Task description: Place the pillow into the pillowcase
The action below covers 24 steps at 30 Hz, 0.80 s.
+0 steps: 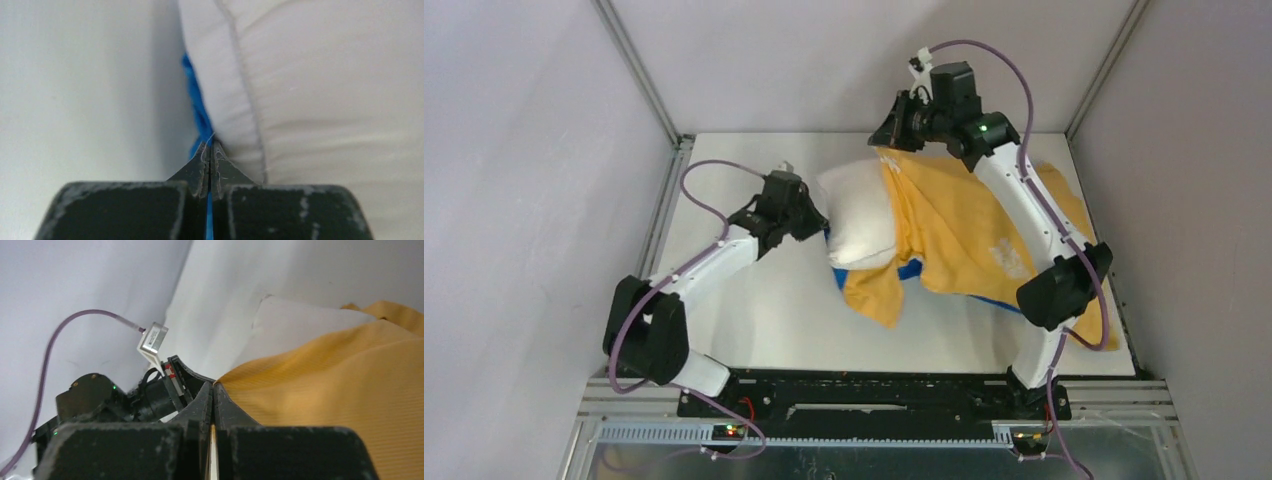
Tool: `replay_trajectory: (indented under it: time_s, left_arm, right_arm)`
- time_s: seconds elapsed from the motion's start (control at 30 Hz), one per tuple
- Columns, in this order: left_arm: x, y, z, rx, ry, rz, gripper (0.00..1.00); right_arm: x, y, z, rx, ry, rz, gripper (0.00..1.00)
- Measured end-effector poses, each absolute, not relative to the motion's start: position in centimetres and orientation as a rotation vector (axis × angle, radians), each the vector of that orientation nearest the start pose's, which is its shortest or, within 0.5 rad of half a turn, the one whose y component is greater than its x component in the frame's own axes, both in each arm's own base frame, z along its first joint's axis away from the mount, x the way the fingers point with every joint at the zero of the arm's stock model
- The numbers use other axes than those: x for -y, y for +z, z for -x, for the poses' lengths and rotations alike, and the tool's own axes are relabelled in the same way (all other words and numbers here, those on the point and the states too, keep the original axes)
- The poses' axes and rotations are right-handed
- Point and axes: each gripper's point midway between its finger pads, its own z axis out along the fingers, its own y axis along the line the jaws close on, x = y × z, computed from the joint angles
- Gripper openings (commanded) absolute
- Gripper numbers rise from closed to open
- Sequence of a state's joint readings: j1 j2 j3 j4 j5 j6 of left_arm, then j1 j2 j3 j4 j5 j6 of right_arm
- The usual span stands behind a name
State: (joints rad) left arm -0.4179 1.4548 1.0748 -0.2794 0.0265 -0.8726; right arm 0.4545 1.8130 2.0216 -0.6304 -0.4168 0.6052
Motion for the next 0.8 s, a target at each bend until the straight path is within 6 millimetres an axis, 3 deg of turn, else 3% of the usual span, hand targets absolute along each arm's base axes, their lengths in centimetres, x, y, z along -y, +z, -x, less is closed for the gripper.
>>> replay_trajectory:
  time_s: [0.1,0.13,0.27,0.3,0.37,0.47,0.5,0.67,0.8]
  left_arm:
    - [20.6,14.2,-35.4,-2.336,-0.671,0.517,0.01]
    - [20.2,13.8,-35.4,-2.339,-0.660,0.531,0.06]
    - [18.4,13.4,-35.9,-2.322,-0.612,0.558,0.50]
    - [17.9,13.6,-36.0,-2.307,-0.604,0.563,0.57]
    - [16.9,14.3,-35.7,-2.279,-0.594,0.556,0.67]
    - [16.1,16.1,-34.9,-2.237,-0.593,0.515,0.71]
    - [15.9,16.9,-34.5,-2.219,-0.597,0.497,0.71]
    - [15.7,19.9,-32.5,-2.157,-0.625,0.398,0.75]
    - [17.6,18.2,-30.0,-2.218,-0.667,0.294,0.78]
  right_arm:
    - [-30.6,33.4,-41.1,-2.191,1.012,0.148,0.00]
    - [-30.7,32.9,-40.9,-2.206,0.994,0.156,0.00]
    - [-31.1,31.8,-39.0,-2.221,0.941,0.207,0.00]
    - [-30.9,31.0,-38.1,-2.240,0.918,0.217,0.05]
    - [-30.4,29.7,-36.1,-2.275,0.872,0.238,0.24]
    - [-29.7,28.8,-33.2,-2.289,0.803,0.273,0.46]
    - [-29.4,28.9,-32.3,-2.280,0.777,0.285,0.49]
    - [-28.1,29.8,-26.2,-2.205,0.683,0.355,0.46]
    - [-27.6,28.7,-20.4,-2.178,0.640,0.430,0.38]
